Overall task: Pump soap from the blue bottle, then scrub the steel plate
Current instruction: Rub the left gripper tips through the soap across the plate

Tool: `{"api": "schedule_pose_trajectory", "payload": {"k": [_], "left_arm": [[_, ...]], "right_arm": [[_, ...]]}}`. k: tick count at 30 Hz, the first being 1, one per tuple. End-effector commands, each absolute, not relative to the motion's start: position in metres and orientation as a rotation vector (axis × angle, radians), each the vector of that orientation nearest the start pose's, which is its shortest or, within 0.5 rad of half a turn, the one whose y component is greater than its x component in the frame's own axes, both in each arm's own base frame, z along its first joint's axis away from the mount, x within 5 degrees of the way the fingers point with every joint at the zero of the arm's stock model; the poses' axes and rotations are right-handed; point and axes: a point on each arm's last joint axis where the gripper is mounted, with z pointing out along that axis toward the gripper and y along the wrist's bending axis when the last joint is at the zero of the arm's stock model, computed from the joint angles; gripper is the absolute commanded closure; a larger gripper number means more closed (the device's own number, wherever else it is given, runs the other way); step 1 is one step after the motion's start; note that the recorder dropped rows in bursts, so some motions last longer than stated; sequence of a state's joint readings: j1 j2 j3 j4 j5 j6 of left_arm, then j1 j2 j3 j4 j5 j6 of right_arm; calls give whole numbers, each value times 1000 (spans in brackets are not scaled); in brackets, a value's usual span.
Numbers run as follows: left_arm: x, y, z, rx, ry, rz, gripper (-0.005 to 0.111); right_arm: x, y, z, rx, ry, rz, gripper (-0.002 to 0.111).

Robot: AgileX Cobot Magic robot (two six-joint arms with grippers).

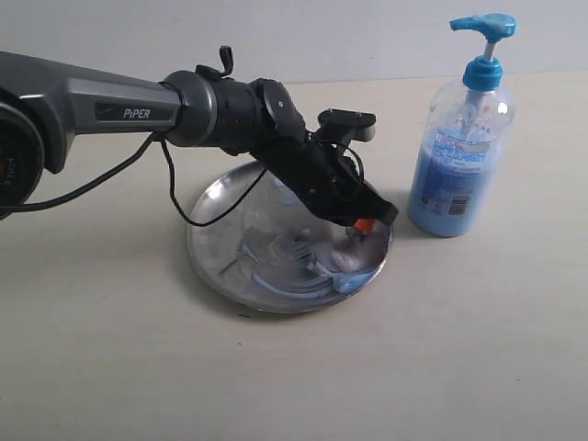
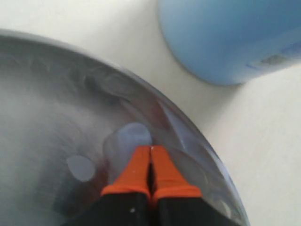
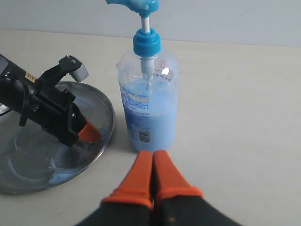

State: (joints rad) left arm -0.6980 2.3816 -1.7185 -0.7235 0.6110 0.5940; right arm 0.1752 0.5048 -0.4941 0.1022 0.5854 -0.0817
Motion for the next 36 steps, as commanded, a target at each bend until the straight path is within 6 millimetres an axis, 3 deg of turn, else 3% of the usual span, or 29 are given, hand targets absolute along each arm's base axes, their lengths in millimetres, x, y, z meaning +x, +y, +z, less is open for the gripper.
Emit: {"api": "schedule_pose_trajectory", "payload": {"k": [1,9,25,31,36], "left_arm": [[364,-345,95,943,2462,-713,107],[367,-339,85,962,2489,-686,107],[355,-326,93,1302,2520,-539,107],[351,-329,95,1260,2553,-619,107],[354,-337,100,1085,2546,-744,107]], "right_arm": [[97,22,291,-214,2054,167,108],[97,22,291,-214,2054,167,108],[97,22,291,-214,2052,167,108],[97,22,291,-214,2052,167,108],[97,22,291,-214,2052,167,108]]}}
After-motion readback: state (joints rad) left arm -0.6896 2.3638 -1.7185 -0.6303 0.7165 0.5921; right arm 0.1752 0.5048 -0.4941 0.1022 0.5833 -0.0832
